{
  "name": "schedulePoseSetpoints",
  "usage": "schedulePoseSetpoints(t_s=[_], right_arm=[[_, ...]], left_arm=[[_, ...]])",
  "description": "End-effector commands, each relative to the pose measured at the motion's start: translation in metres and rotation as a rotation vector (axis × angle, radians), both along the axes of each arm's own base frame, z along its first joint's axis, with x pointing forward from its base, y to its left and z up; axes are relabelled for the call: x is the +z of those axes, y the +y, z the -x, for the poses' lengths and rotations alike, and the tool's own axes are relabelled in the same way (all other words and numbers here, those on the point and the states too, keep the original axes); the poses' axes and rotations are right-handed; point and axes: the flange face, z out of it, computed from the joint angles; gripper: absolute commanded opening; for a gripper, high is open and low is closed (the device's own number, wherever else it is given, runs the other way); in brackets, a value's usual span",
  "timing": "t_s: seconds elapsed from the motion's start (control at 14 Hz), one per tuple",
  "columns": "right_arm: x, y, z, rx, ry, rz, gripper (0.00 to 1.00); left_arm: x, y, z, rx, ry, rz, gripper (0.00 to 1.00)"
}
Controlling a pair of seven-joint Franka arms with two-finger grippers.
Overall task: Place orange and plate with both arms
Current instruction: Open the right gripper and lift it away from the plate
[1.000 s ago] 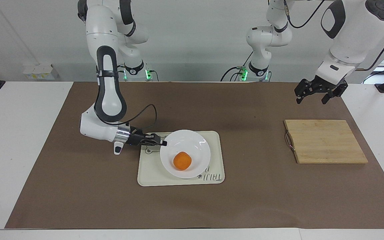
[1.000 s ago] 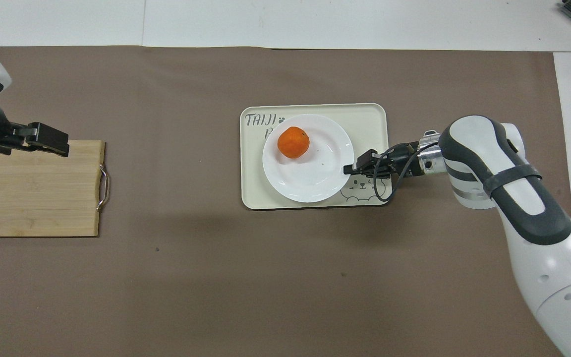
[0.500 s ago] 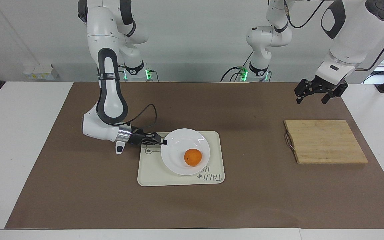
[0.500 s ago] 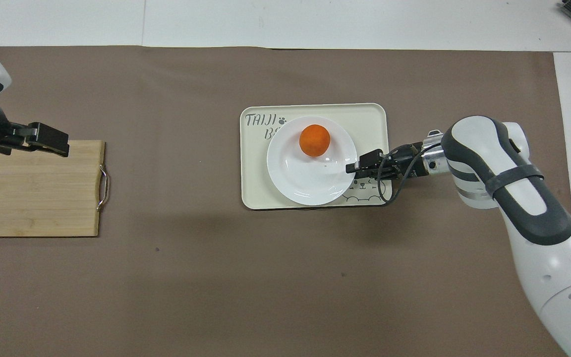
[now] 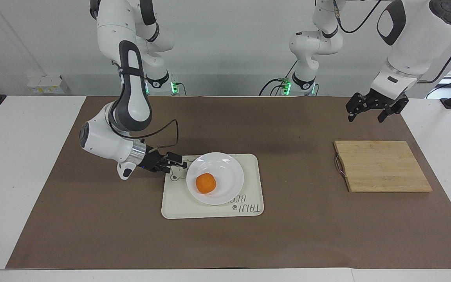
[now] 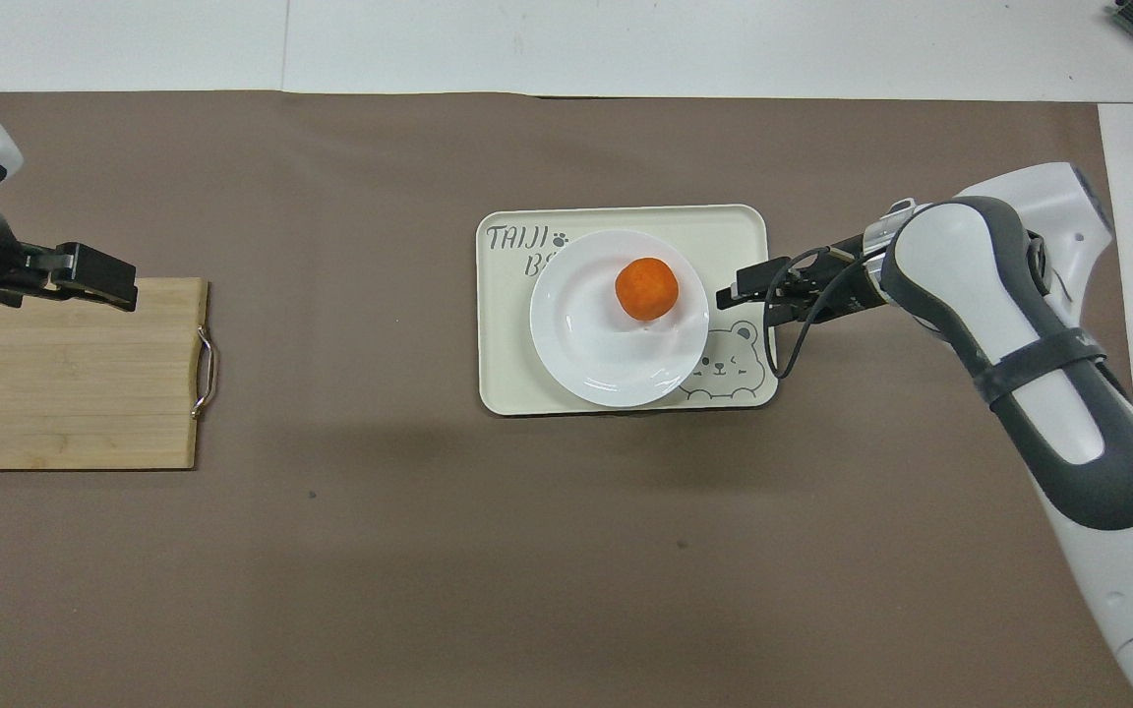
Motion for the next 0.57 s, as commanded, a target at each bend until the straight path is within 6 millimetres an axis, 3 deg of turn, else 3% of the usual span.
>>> schedulePoseSetpoints(t_s=[0.0,0.29,0.5], right_arm=[[0.045,-0.002,0.003,0.008,-0.074,0.205,1.00],[0.105,-0.027,0.015,-0.001,-0.140,0.420,1.00],[0.150,-0.044,0.035,-0.035,-0.126,0.517,1.00]], left_arm=[[0.006,0.001,0.003,-0.002,0.002,-0.017,1.00],[0.006,0.001,0.003,-0.003,0.002,-0.017,1.00],[0.006,0.001,0.003,-0.002,0.002,-0.017,1.00]])
